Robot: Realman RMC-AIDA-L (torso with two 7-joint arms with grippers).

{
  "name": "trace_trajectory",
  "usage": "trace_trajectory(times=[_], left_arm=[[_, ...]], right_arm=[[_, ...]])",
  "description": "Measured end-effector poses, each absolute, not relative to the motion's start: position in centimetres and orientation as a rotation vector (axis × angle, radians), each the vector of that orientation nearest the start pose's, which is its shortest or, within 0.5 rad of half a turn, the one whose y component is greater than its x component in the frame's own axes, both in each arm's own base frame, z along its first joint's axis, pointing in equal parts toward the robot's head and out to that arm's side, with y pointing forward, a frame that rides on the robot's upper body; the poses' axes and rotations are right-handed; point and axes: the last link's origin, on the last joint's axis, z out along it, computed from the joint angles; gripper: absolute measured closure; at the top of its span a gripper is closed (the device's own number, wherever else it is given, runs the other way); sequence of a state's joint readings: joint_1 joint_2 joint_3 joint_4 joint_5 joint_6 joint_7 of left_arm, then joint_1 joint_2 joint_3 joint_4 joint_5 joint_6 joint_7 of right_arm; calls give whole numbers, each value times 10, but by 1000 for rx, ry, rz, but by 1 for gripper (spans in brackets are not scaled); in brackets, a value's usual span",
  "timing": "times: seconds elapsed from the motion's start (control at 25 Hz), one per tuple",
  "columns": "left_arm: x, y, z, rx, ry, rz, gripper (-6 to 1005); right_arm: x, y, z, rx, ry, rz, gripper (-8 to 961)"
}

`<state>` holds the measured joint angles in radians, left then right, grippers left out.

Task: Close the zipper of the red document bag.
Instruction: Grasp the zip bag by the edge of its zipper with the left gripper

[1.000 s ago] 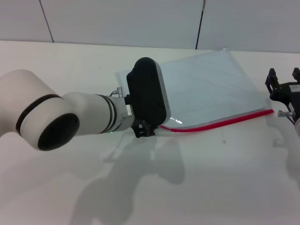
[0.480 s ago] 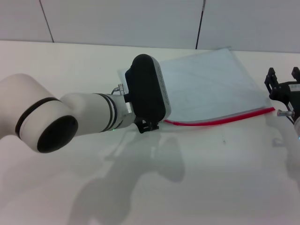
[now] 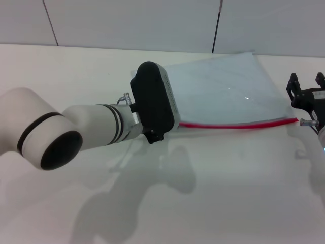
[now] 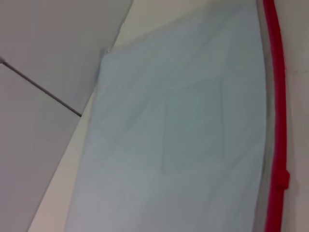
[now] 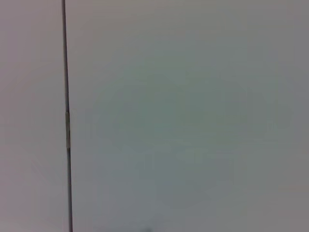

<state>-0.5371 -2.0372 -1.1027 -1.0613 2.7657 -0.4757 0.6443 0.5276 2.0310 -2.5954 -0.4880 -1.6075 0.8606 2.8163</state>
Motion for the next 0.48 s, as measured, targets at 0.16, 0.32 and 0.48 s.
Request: trace_trajectory(times=[0.16,0.32,0.48], left_arm=[[-191,380,-98,-2405,12,328,828],[-187,382,-97,-2392,-29,281,845],[-179,383,-96,-2376,-91,209,861]], right_arm=[[294,367,-52,-1608,680,490,322],[292,367,-53,-1608,679,496,322],[290,368,-52,-1603,677,507,322]])
